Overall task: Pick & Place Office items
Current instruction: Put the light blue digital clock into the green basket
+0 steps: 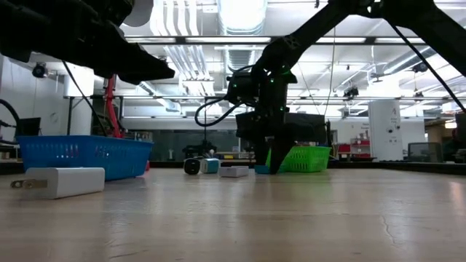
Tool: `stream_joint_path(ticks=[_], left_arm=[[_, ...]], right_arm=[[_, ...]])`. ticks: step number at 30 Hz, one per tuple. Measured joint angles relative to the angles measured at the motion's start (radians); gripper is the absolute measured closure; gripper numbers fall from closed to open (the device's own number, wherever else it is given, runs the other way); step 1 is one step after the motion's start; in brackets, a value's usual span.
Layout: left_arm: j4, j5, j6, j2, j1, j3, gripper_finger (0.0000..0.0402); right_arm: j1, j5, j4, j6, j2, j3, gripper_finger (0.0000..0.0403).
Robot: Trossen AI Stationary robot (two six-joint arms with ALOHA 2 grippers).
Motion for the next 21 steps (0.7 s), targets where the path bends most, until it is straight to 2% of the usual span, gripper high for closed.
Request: stream_joint_path(ticks=[2, 3, 21], left_arm=[[0.0, 0.0, -0.001, 0.0, 0.0, 0.0, 0.0193], [0.0, 0.0, -0.001, 0.0, 0.0, 0.0, 0.0193], [0.0, 0.0, -0.003, 0.0, 0.0, 0.0, 0.0193]], right_arm=[[0.0, 0.001, -0.001, 0.003, 0.0, 0.0, 0.026], [0.001, 0.003, -0.001, 0.003, 0.0, 0.0, 0.0263], [0.03, 0.035, 0.009, 0.07, -0.001, -0.002, 0.0263]])
